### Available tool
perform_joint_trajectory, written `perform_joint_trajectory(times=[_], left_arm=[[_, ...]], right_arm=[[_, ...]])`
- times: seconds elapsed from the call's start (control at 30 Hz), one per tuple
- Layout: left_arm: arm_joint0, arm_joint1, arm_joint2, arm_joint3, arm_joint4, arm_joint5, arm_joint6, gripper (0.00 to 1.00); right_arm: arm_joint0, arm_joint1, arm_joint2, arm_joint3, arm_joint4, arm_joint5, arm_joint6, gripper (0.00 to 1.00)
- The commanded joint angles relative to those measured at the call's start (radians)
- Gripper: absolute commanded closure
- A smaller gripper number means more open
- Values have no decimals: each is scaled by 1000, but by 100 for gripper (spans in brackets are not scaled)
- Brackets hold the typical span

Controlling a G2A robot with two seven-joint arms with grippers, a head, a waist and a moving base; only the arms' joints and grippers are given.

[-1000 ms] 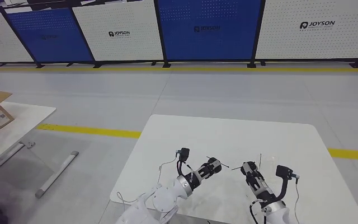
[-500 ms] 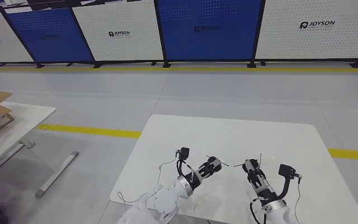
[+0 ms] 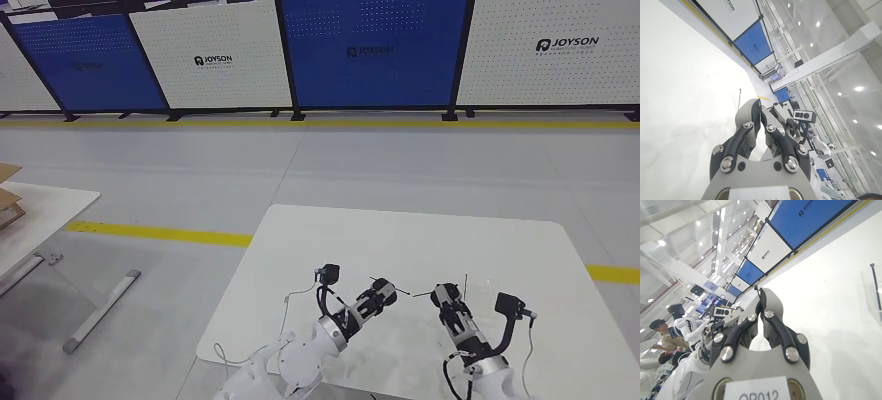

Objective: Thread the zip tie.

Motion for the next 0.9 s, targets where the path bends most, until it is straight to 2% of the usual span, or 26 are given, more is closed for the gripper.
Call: perform_joint_trajectory(times=[0.0, 0.27, 0.47, 0.87], left_arm=[[-2, -1, 2, 2, 7, -2, 6, 100], [-2, -1, 2, 2, 7, -2, 6, 100], [-2, -1, 2, 2, 7, -2, 6, 100], [-2, -1, 2, 2, 7, -2, 6, 100]], right_arm=[[2, -2, -2, 3, -6, -1, -7, 100], [2, -2, -2, 3, -6, -1, -7, 100], [17, -11, -12, 31, 3, -28, -28, 100], [30, -18, -20, 47, 0, -16, -26, 100]])
